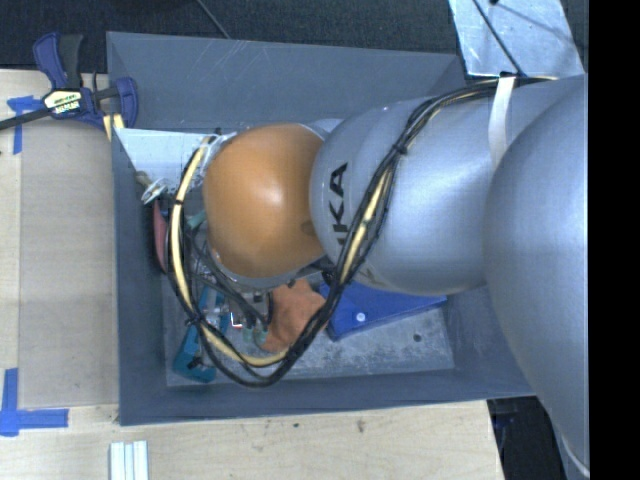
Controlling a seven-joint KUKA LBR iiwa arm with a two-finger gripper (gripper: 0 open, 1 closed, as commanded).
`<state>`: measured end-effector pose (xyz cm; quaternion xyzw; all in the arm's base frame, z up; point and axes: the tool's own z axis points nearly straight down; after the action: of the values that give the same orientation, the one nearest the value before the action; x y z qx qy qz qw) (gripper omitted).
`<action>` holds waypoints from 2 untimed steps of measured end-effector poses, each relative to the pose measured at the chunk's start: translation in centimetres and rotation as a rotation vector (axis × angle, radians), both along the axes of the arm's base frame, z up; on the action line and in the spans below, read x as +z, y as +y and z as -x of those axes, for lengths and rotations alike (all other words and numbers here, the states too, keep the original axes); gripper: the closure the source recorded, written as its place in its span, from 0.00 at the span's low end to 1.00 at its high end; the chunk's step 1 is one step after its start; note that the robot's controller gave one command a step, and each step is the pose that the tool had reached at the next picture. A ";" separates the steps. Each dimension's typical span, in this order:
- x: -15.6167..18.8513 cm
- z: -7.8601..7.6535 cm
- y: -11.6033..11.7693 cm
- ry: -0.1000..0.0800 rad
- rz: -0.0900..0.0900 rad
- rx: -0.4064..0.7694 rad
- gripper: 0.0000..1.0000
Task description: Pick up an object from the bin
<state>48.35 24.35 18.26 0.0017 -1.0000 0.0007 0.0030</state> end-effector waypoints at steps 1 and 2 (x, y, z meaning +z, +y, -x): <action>0.5 -0.2 -0.1 -0.008 -0.003 -0.004 0.00; -4.5 -0.1 -3.3 -0.011 -0.003 0.109 0.00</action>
Offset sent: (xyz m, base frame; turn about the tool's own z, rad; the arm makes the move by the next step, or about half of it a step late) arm -0.0003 -0.0507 -0.0713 -0.1592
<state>48.49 21.01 13.76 0.0560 -0.9984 -0.0008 -0.0024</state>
